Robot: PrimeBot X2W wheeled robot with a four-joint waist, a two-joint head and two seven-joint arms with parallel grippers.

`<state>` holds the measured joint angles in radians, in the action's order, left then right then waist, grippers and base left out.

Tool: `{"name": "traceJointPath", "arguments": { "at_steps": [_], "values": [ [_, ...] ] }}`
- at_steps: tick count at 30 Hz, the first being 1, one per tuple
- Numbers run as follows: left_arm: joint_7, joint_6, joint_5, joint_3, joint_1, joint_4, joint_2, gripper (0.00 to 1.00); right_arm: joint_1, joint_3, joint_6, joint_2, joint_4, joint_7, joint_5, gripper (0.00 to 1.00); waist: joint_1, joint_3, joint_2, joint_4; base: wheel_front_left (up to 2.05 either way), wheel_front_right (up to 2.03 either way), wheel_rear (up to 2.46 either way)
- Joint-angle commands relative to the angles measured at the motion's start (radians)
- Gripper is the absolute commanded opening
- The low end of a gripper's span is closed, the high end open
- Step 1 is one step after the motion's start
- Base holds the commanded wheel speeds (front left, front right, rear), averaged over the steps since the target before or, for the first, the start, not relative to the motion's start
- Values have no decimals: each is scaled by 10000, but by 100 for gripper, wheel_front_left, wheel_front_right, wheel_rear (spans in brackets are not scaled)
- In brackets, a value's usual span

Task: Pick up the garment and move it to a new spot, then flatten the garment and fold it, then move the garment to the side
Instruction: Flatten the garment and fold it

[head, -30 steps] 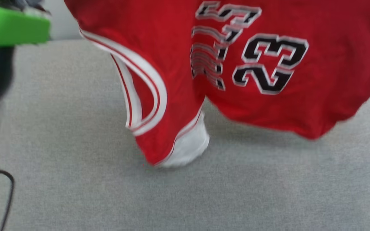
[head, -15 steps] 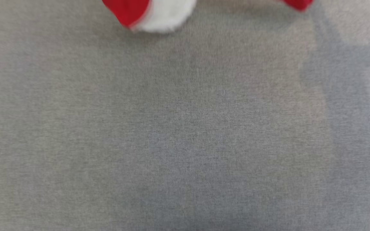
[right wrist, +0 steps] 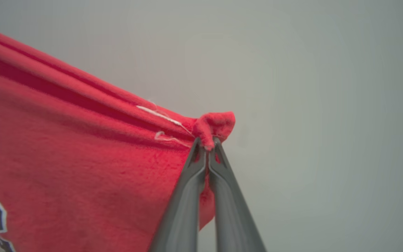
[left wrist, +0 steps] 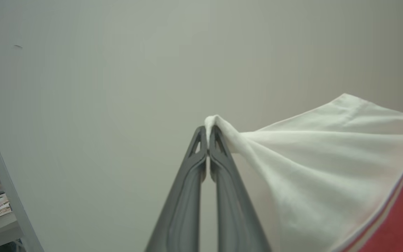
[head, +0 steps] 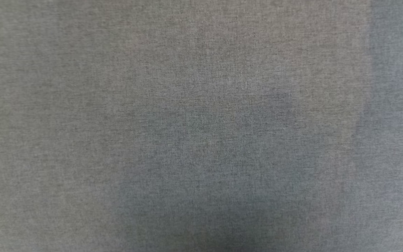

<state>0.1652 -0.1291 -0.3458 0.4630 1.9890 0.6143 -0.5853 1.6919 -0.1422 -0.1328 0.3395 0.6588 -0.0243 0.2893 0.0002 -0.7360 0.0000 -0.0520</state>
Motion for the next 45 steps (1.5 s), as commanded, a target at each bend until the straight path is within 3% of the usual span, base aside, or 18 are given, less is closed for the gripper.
{"name": "traceJointPath", "arguments": {
  "at_steps": [1, 6, 12, 21, 28, 38, 45],
  "values": [
    [225, 6, -81, 36, 203, 291, -27, 0, 113, -3, 21, 17, 317, 183, -120, 0, -2, -347, 0, -49, 0, 0, 0],
    [775, -10, -598, 430, -145, 737, 139, 0, 297, -188, 21, -45, 994, 833, -152, 0, -2, -532, 0, 124, 0, 0, 0],
    [956, -13, -1335, 506, -1418, 124, 388, 0, -122, -623, 21, -5, 1411, 1421, 199, 0, -2, -536, 0, 391, 0, 0, 0],
    [963, -14, -1565, -53, -4921, -1655, 1031, 0, -1941, -1569, 21, 224, 1519, 2174, 875, 0, -2, 433, 0, 661, 0, 0, 0],
    [964, -14, -1849, 225, -8060, -2273, 1438, 0, -4032, -2347, 21, 475, 1283, 2370, 1730, 0, -2, 1618, 0, 820, 0, 0, 0],
    [965, -15, -2503, 691, -11839, -2210, 1316, 0, -7285, -3536, 21, 948, 770, 2275, 3018, 0, -2, 3416, 0, 1040, 0, 0, 0],
    [965, -15, -3013, 1182, -13956, -2420, 837, 0, -9203, -3963, 21, 1212, 654, 2261, 4053, 0, -2, 4492, 0, 1153, 0, 0, 0]
  ]
}}
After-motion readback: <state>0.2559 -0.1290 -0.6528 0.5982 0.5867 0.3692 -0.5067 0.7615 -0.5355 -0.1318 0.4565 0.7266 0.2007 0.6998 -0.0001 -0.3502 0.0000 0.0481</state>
